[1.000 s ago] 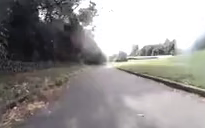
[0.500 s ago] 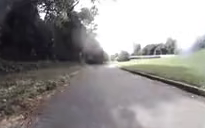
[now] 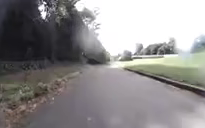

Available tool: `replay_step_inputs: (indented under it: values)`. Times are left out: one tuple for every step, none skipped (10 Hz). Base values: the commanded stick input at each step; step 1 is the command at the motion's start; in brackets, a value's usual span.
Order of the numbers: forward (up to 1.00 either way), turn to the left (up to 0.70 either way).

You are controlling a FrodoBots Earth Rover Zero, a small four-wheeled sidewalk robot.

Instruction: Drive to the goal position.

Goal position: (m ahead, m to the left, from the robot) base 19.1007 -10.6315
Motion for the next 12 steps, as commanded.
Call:
replay_step_inputs:
  values:
    - [1.00,0.00]
    - [1.00,-0.26]
    - [1.00,-0.40]
    - [1.00,-0.40]
    - [1.00,-0.40]
    - [1.00,-0.39]
    - [1.00,0.00]
    - [1.00,0.00]
    - [1.00,0.00]
    - [1.00,0.00]
    - [1.00,0.00]
    - [1.00,0.00]
